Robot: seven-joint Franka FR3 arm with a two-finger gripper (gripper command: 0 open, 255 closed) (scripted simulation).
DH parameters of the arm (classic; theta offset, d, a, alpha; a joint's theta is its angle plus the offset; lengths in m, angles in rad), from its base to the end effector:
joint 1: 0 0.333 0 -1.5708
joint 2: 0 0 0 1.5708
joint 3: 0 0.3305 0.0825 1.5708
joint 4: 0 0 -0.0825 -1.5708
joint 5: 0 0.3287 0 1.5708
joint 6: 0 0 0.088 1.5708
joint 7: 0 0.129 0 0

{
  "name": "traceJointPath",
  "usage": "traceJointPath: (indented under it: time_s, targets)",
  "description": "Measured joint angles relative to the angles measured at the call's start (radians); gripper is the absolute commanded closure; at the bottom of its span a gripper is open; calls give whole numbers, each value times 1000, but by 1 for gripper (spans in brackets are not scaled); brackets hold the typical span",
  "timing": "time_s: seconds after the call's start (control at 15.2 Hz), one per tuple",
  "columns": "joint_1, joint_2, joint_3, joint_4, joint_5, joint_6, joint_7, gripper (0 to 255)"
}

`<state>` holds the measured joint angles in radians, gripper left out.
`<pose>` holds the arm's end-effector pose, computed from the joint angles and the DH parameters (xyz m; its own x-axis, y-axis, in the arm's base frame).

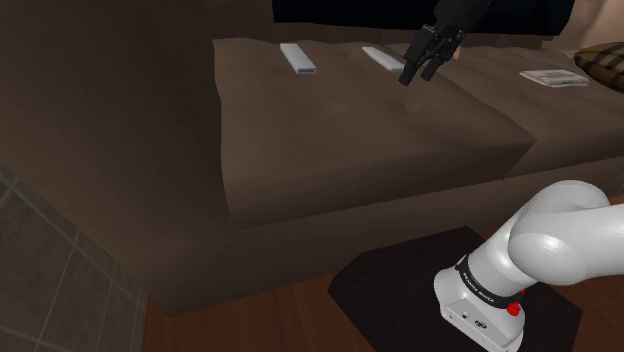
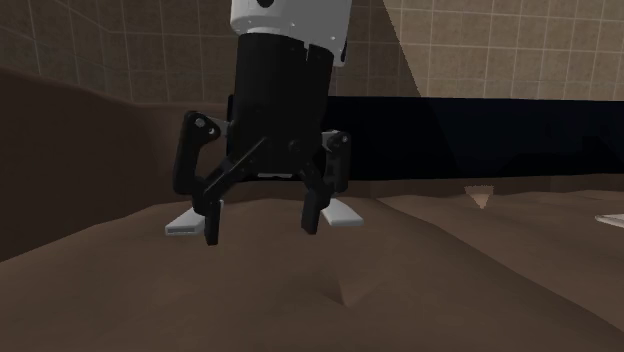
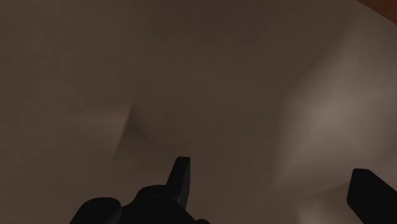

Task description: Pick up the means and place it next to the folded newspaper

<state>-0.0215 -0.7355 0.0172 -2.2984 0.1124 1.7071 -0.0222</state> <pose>0.2732 0.0137 0.6040 0.9894 -0.0002 0.1451 0.0141 -0.9951 -0.0975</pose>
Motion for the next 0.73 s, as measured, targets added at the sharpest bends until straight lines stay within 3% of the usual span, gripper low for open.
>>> traceJointPath:
  time_s: [0.2,0.73]
  targets:
    - [-10,49,-7,34,-8,6,2,0]
    - [-67,351,-62,265,-53,18,6,0]
